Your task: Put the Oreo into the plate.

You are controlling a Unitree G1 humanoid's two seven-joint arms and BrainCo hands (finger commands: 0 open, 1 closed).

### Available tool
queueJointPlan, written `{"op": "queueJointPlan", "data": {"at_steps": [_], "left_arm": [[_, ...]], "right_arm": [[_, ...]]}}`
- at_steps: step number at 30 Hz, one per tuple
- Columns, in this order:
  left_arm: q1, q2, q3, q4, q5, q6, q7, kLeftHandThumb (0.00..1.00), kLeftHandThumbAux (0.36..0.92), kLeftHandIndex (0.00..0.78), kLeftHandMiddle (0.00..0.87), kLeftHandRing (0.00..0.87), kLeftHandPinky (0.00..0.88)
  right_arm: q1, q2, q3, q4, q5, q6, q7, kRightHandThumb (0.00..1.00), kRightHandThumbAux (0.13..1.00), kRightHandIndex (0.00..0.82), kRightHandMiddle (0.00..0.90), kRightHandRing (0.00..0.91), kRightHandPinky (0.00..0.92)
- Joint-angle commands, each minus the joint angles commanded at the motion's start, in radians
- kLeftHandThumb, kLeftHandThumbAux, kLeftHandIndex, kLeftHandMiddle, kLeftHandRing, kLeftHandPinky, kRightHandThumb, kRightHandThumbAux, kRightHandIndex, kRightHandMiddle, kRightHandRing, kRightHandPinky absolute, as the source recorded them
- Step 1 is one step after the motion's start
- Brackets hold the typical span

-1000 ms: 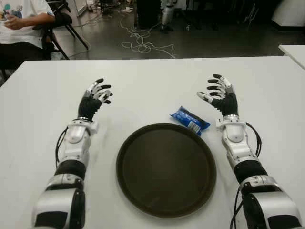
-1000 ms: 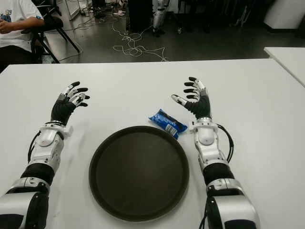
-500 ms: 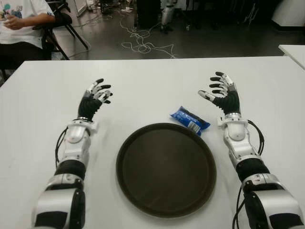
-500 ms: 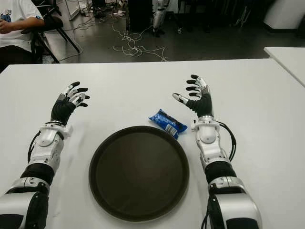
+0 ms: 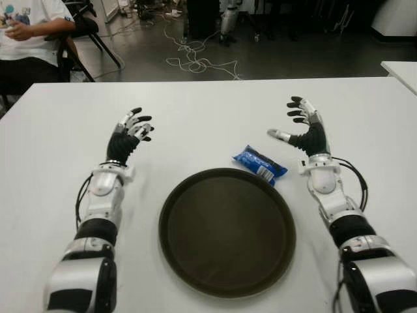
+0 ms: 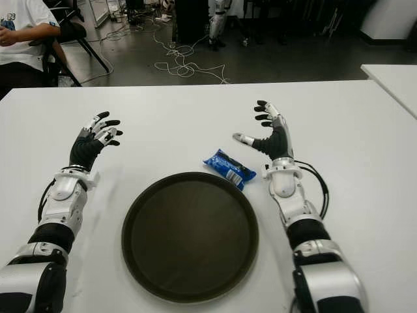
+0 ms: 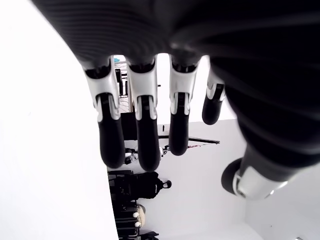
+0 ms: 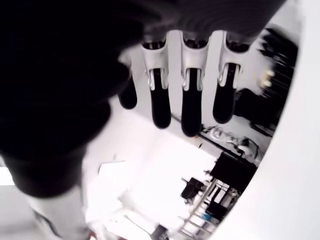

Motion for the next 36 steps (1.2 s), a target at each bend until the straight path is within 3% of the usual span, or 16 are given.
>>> {"op": "queueJointPlan", "data": {"at_steps": [9,18,36], "left_arm": [[0.000,0.001,-0.006,-0.002,0.005,-0.003,0.000,0.230,0.641,0.146,0.265,0.325,0.431],[0.004,-0.004,-0.004,-0.008,0.004,-0.010,-0.003,0.240,0.643,0.145,0.263,0.321,0.426],[0.004,-0.001,-0.006,-0.017,0.005,0.004,-0.011,0.227,0.636,0.140,0.244,0.303,0.409]], "right_arm": [[-0.002,-0.079,0.147,-0.055,-0.187,0.147,0.046,0.000,0.734,0.127,0.191,0.212,0.196],[0.017,-0.127,0.228,-0.165,-0.278,0.274,0.135,0.000,0.688,0.076,0.135,0.140,0.113],[0.053,-0.162,0.279,-0.297,-0.305,0.374,0.217,0.000,0.710,0.045,0.102,0.111,0.115]]}}
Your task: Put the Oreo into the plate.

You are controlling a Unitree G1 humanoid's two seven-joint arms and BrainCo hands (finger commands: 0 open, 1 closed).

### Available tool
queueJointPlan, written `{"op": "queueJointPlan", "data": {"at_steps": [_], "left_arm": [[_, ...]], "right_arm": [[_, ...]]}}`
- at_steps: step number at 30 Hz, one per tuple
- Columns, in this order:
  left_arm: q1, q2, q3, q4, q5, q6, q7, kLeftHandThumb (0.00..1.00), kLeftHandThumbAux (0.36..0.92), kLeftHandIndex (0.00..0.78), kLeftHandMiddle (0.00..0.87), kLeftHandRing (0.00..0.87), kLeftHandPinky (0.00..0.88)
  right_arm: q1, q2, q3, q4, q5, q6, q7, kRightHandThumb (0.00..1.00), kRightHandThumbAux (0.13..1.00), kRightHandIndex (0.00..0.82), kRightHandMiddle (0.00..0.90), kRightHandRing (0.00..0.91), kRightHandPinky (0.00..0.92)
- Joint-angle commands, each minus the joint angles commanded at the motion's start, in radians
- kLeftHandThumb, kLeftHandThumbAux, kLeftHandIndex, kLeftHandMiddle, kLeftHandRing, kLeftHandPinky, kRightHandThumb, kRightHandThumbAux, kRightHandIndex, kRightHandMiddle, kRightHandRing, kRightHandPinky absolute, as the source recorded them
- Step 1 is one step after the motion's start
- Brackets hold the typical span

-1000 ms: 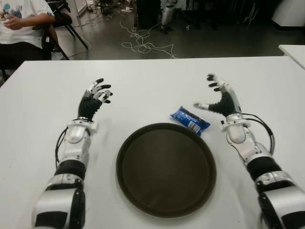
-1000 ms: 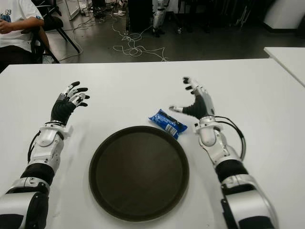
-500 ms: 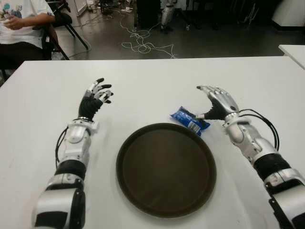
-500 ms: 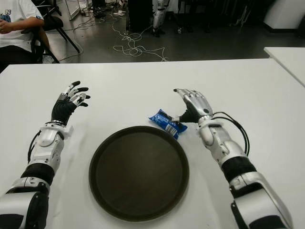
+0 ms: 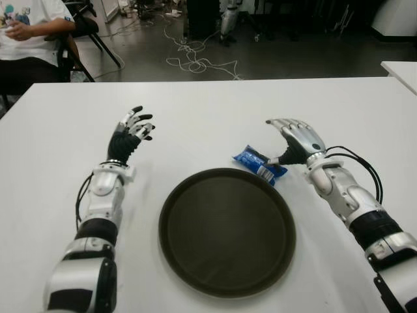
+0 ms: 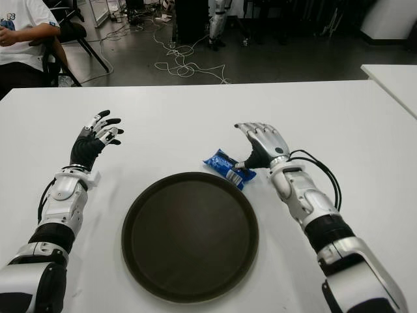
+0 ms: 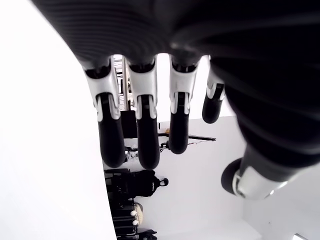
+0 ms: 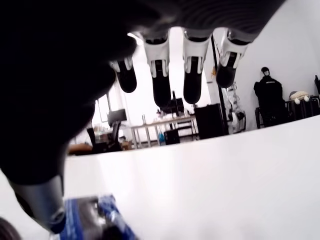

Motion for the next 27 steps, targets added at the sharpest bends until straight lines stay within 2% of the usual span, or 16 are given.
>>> {"op": "queueJointPlan", "data": {"at_steps": [8,20,27], "left_arm": [[-0.001,0.002,-0.003,0.004,0.005,-0.003,0.004,0.227,0.632,0.147,0.257,0.305,0.396],[-0.002,0.002,-0.006,0.006,0.007,-0.008,0.008,0.221,0.621,0.143,0.253,0.303,0.397],[-0.001,0.003,-0.009,0.009,0.010,-0.019,0.011,0.218,0.629,0.153,0.260,0.303,0.403]], "right_arm": [[0.001,-0.004,0.007,-0.013,0.001,0.015,0.025,0.000,0.703,0.042,0.102,0.109,0.101],[-0.001,-0.001,0.015,-0.017,-0.011,0.051,0.047,0.000,0.693,0.054,0.113,0.127,0.127],[0.000,0.002,0.015,-0.012,-0.014,0.052,0.033,0.000,0.721,0.060,0.114,0.132,0.149]]}}
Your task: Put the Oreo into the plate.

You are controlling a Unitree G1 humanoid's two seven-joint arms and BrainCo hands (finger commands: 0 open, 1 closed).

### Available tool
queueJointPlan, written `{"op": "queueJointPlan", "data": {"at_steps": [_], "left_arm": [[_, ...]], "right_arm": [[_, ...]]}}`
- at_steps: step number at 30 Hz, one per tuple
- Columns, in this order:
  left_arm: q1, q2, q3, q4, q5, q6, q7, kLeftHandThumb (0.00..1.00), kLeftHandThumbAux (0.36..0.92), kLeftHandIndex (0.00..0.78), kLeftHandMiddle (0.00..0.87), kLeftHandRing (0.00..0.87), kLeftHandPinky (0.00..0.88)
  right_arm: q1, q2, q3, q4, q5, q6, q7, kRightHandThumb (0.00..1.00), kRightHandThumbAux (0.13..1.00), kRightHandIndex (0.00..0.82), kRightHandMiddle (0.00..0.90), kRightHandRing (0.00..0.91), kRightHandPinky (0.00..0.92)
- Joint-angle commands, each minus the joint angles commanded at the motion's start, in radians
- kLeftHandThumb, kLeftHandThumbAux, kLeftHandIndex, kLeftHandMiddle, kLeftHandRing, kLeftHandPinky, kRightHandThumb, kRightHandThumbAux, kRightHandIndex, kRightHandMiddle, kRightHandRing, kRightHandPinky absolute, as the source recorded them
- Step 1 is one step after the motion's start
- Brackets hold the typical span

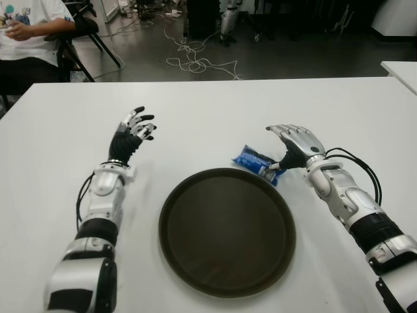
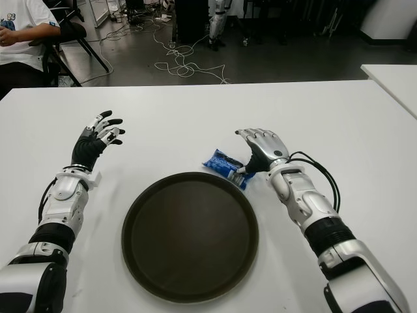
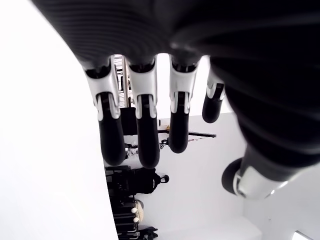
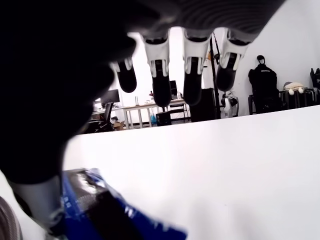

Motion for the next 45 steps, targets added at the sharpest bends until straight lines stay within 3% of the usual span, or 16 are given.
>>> {"op": "queueJointPlan", "data": {"at_steps": [8,14,24,45], "left_arm": [[-0.002,-0.004,0.000,0.000,0.001,0.003,0.017,0.220,0.640,0.160,0.270,0.317,0.415],[-0.002,-0.004,-0.003,0.003,0.005,-0.006,0.025,0.231,0.645,0.161,0.274,0.324,0.425],[-0.008,-0.001,-0.007,0.011,0.005,-0.004,0.022,0.249,0.650,0.157,0.271,0.323,0.424],[-0.014,-0.002,-0.007,0.027,0.001,-0.023,0.014,0.259,0.640,0.152,0.260,0.313,0.414]], "right_arm": [[-0.001,0.013,-0.010,0.012,0.015,0.005,-0.006,0.000,0.713,0.056,0.108,0.122,0.127],[0.011,0.066,-0.089,0.027,0.140,0.005,0.008,0.000,0.703,0.069,0.115,0.114,0.096],[0.010,0.114,-0.144,0.055,0.221,0.017,-0.027,0.000,0.702,0.084,0.119,0.110,0.085],[-0.022,0.128,-0.143,0.126,0.224,0.020,-0.074,0.000,0.738,0.106,0.134,0.133,0.118]]}}
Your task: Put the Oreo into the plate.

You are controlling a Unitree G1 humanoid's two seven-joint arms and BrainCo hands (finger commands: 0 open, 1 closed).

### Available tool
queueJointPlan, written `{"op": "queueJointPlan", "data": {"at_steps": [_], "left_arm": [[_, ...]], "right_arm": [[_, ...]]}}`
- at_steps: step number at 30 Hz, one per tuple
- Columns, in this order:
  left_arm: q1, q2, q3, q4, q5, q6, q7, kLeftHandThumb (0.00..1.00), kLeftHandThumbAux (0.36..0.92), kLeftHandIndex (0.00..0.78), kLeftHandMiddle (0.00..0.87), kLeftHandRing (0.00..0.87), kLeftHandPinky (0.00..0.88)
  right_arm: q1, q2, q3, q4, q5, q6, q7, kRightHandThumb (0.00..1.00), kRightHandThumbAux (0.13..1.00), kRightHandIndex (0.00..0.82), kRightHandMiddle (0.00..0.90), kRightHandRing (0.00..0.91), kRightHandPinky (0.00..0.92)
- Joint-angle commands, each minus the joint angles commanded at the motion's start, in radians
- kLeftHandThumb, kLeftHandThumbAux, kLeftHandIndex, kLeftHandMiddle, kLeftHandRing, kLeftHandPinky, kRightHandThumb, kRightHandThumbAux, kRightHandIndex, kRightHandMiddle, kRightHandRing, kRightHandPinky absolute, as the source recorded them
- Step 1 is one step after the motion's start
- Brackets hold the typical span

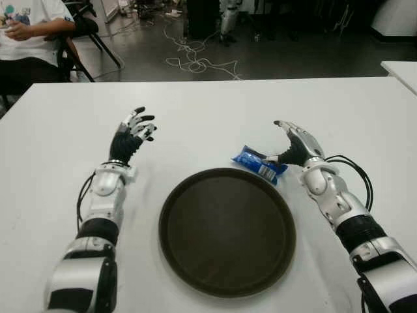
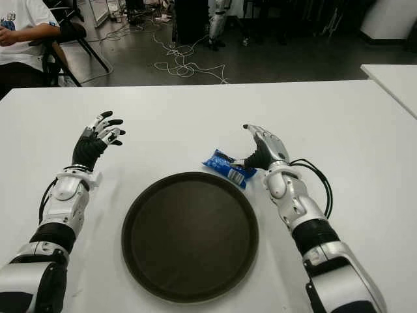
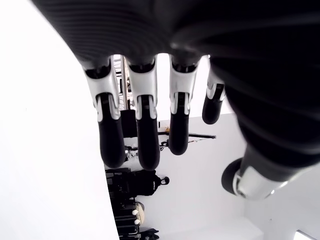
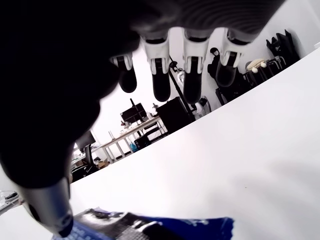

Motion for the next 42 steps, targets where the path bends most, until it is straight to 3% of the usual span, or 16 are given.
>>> {"op": "queueJointPlan", "data": {"at_steps": [18,36,42], "left_arm": [[-0.004,0.000,-0.003,0.008,0.003,-0.007,0.005,0.257,0.650,0.153,0.265,0.317,0.414],[-0.007,0.008,-0.016,0.009,0.031,-0.007,0.029,0.226,0.649,0.164,0.271,0.314,0.405],[-0.011,0.006,-0.013,0.011,0.035,0.003,0.036,0.241,0.660,0.166,0.266,0.314,0.406]], "right_arm": [[-0.018,0.005,0.009,0.034,-0.013,0.016,-0.018,0.000,0.737,0.104,0.125,0.124,0.096],[-0.022,0.015,0.022,0.058,-0.014,-0.027,-0.036,0.000,0.754,0.129,0.159,0.156,0.137],[-0.008,0.027,0.041,0.016,-0.032,-0.018,-0.032,0.000,0.756,0.109,0.146,0.150,0.145]]}}
